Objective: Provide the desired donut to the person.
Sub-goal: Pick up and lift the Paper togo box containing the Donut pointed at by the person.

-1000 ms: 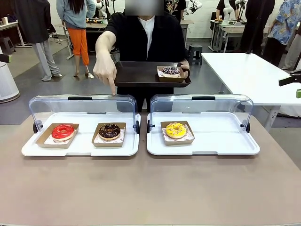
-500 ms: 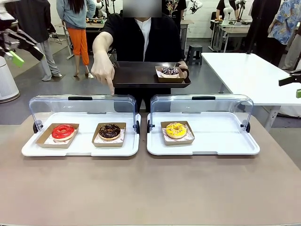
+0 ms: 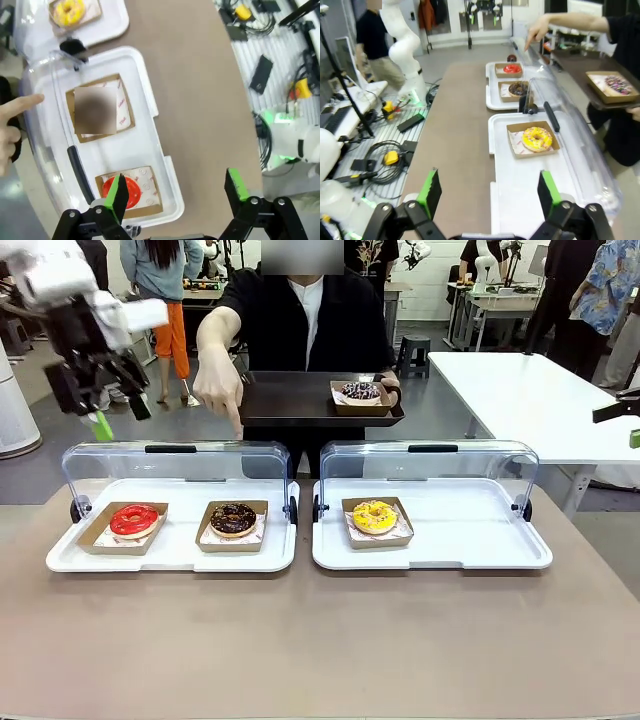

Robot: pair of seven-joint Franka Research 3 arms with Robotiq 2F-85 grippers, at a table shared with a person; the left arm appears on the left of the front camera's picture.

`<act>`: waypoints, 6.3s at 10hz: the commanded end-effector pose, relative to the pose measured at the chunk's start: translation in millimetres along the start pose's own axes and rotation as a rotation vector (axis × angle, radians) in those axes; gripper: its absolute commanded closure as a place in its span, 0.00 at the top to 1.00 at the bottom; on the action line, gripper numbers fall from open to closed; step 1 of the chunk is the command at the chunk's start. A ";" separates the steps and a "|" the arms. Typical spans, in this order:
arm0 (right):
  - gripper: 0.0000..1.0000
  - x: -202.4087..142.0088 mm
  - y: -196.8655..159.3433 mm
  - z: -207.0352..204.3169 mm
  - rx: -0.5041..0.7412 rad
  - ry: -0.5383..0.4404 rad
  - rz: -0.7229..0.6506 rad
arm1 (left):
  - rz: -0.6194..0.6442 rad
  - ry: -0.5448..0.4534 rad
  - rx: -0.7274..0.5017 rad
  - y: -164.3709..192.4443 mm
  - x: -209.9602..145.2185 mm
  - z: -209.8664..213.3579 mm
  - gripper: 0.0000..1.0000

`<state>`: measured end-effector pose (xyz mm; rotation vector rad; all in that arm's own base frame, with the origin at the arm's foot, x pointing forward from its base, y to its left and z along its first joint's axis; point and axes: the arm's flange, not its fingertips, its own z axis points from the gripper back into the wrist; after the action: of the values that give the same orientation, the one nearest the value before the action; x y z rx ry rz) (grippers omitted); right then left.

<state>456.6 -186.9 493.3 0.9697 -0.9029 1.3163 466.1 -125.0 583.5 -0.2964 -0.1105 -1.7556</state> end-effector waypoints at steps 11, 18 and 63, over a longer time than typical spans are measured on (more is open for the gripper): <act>1.00 -0.2 -0.8 0.1 -0.006 0.001 0.000 | -0.009 0.197 0.043 30.4 55.5 -95.6 1.00; 1.00 -0.2 -0.8 0.1 -0.006 0.001 0.000 | 0.031 0.290 0.147 36.4 60.6 -145.6 1.00; 1.00 -0.2 -0.8 0.1 -0.006 0.001 0.000 | 0.247 0.302 0.120 87.9 14.6 -249.4 1.00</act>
<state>456.6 -187.0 493.3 0.9694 -0.9030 1.3161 512.8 -214.3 341.2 0.0103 0.0001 -1.5362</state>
